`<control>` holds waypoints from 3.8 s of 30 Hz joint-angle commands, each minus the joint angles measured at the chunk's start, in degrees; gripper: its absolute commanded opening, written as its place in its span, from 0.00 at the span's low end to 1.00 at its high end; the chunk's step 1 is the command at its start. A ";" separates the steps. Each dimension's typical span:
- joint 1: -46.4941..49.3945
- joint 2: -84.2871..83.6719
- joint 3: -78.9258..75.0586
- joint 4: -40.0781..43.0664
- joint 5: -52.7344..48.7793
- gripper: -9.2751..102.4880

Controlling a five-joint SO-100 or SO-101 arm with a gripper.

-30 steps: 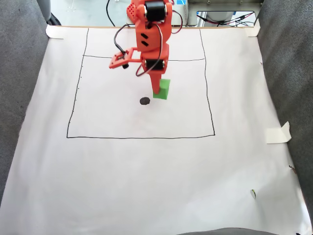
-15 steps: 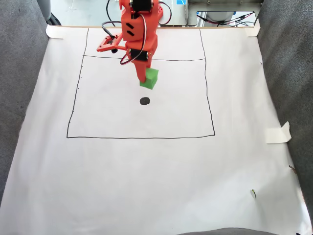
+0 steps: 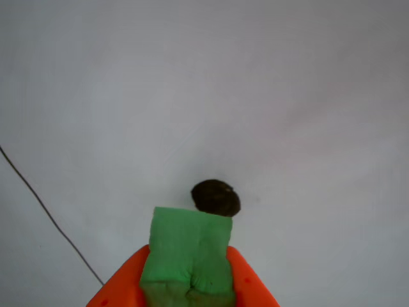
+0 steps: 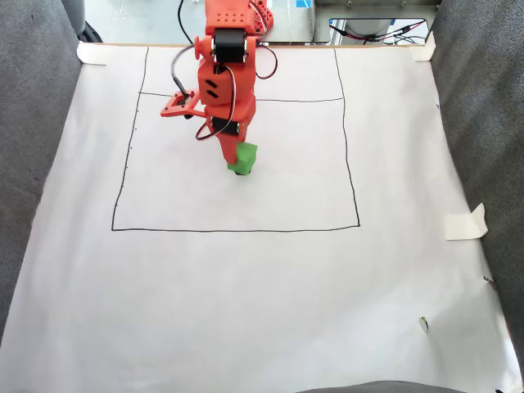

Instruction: Grasp the colored block, Place it on the black dot, and then return the arm to the default position.

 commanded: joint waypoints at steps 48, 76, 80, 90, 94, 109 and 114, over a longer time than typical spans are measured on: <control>0.35 0.88 8.44 -5.63 -3.78 0.08; -2.29 6.94 11.25 -0.88 -7.12 0.53; -2.81 12.66 12.30 0.35 -6.77 0.54; -5.10 42.01 31.73 -5.71 -7.03 0.48; -6.50 57.30 46.67 -12.66 -8.70 0.43; -5.19 106.79 98.61 -31.82 -10.99 0.08; -4.75 117.60 109.51 -29.79 -12.48 0.08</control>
